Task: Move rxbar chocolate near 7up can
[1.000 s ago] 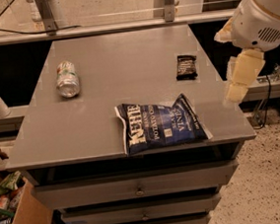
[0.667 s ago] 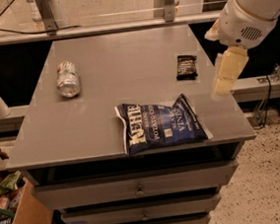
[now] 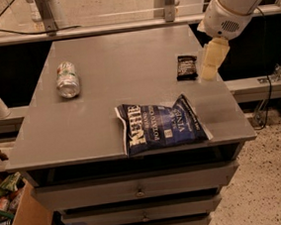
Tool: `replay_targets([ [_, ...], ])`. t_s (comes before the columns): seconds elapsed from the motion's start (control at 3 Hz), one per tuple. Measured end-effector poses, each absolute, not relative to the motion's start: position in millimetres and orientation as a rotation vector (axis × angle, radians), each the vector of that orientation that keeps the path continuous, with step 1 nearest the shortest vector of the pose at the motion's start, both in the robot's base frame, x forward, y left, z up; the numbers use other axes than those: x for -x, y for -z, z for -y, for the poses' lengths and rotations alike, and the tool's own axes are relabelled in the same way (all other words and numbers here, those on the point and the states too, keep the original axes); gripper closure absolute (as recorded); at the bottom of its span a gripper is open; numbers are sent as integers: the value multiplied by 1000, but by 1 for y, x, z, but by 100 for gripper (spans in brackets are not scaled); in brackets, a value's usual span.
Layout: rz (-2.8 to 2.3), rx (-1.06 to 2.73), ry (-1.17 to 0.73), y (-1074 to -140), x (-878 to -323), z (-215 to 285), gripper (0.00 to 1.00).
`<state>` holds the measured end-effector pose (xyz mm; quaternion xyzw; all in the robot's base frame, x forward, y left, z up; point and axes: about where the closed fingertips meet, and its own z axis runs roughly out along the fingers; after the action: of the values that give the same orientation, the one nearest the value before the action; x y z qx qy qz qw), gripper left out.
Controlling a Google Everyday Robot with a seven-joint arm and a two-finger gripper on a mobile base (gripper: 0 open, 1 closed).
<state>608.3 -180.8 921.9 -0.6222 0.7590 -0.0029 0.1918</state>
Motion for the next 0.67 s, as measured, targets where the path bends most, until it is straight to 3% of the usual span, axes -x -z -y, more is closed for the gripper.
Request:
replay_targets([
  [0.67,-2094,1793,21,-897,-655,190,0],
])
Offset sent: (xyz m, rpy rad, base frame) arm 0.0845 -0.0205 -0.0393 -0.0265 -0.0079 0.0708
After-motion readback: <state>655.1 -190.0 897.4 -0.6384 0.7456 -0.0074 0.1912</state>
